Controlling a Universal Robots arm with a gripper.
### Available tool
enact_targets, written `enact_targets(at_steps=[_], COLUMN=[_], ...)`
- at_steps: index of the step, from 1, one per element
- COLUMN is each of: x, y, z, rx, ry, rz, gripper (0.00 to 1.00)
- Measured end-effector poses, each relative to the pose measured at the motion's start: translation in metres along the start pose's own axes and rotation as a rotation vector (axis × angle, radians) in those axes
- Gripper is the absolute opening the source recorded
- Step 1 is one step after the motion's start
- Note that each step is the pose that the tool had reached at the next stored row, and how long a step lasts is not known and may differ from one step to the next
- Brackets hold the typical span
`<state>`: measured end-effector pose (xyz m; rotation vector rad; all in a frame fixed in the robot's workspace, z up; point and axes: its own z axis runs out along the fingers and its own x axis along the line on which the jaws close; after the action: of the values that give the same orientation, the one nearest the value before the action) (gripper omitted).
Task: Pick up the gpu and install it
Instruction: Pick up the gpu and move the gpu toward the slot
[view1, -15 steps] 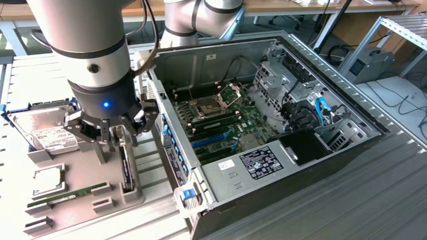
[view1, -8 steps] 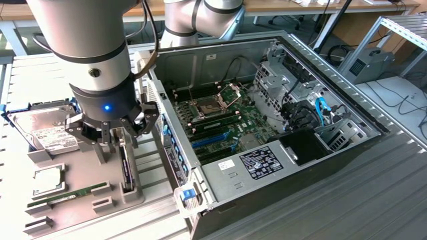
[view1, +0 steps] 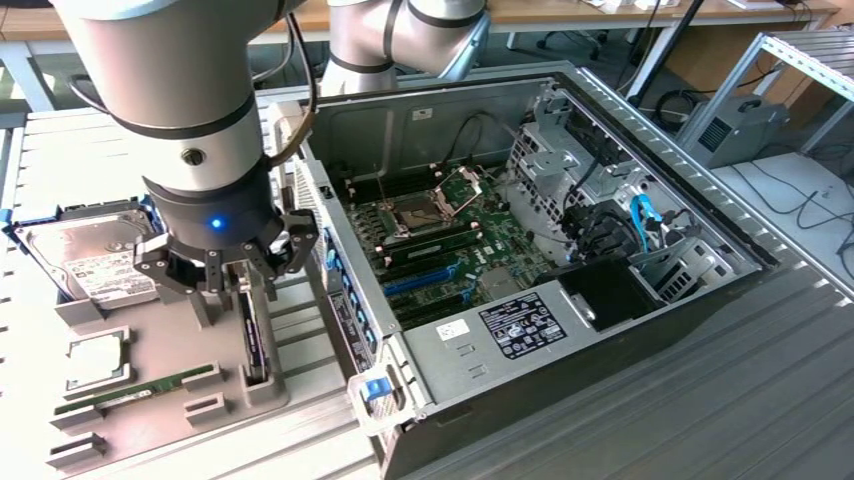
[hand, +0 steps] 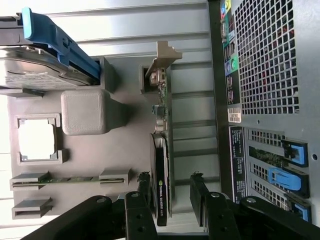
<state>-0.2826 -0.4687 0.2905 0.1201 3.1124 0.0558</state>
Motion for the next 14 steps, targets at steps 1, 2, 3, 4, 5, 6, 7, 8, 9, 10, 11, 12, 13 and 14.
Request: enact_targets(at_steps=[1,2,3,4,5,6,7,8,9,10,11,12,13,14], x=[0.0,0.0,0.0,0.0,0.0,0.0,0.0,0.0,0.0,0.0,0.0,0.0,0.0,0.0], y=[0.0,-0.0001,-0.0001,-0.0001,-0.0002,-0.0002,-0.0002,-0.0003,-0.0003,-0.0004,-0.0004,-0.0004,-0.0005,-0.0005], z=[0.0008,0.0019,0.0027,0.0035,0.0043,0.0054,0.0062,0.0072,0.0081,0.0094,0.0112,0.0121,0.013,0.014], rx=[0.0001,0.0,0.0001,0.0001,0.0002,0.0002,0.0003,0.0003,0.0003,0.0004,0.0004,0.0005,0.0005,0.0006], ry=[0.0,0.0,0.0,0.0,0.0001,0.0,0.0001,0.0001,0.0001,0.0001,0.0001,0.0001,0.0001,0.0001], rz=[0.0,0.0,0.0,0.0,0.0,0.0,0.0,0.0,0.0,0.0,0.0,0.0,0.0,0.0], gripper=[0.45,0.45,0.45,0.45,0.45,0.45,0.45,0.45,0.45,0.45,0.45,0.45,0.45,0.45])
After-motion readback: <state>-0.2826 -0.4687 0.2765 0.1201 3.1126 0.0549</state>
